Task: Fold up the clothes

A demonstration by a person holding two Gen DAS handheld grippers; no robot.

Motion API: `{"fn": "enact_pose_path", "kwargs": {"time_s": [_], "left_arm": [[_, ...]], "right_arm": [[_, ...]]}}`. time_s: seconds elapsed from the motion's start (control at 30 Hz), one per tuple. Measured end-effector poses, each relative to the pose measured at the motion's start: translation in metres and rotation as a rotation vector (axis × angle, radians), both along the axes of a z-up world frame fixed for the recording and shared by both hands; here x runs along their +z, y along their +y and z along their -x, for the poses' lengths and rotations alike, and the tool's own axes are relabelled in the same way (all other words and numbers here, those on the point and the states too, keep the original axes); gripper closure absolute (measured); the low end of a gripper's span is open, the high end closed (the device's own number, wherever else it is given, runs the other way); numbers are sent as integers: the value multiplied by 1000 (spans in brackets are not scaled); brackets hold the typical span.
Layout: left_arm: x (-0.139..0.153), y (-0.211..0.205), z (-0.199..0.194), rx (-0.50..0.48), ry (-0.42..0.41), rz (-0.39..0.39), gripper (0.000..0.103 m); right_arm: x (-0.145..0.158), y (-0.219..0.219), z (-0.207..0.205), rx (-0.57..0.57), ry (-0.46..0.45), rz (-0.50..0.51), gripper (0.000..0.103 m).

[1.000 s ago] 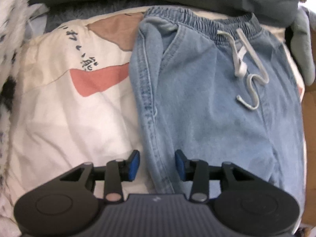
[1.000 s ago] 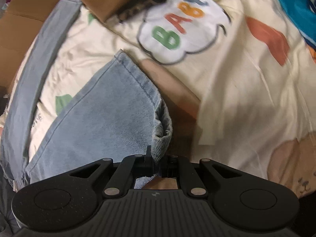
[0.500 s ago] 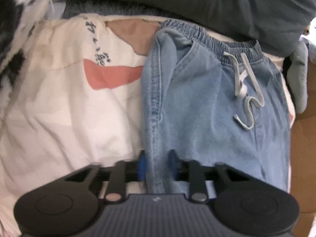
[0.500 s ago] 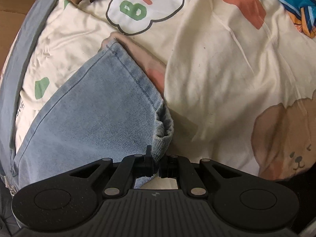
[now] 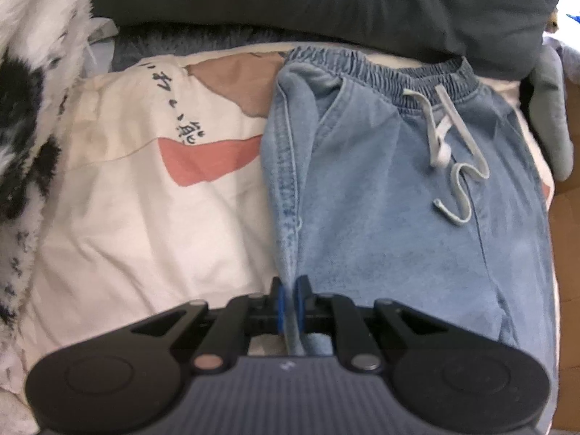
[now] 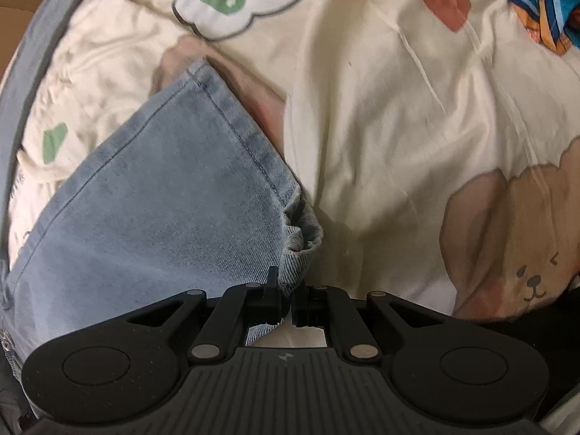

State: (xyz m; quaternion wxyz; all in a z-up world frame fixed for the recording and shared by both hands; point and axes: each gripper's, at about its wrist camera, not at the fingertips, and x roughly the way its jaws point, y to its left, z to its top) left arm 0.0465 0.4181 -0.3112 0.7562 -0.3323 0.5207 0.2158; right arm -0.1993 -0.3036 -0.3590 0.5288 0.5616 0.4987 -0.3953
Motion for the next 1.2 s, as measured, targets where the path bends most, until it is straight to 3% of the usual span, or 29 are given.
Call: {"fn": "enact_pose_path", "kwargs": {"time_s": [0.1, 0.17, 0.2, 0.3, 0.43, 0.67, 0.9, 1.2], "left_arm": [[5, -2, -7, -60, 57, -63, 93], [19, 2, -7, -13, 104, -169, 86], [27, 5, -5, 24, 90, -190, 81], [44, 6, -5, 25, 14, -187, 80], [50, -6, -26, -62, -9, -185, 80], [45, -43, -68, -226, -64, -132, 81], [29, -98, -109, -428, -84, -84, 86], [11, -175, -145, -681, -97, -48, 89]], "right_arm": [[-7, 1, 0, 5, 7, -22, 95], [-3, -2, 0, 14, 42, -1, 80], [1, -6, 0, 19, 47, 19, 74], [13, -15, 0, 33, 62, 77, 68], [23, -32, -11, 73, -16, 145, 56], [19, -48, -37, 186, -71, 225, 56], [10, -63, -58, 315, -71, 313, 56], [-8, -72, -69, 333, -75, 332, 56]]}}
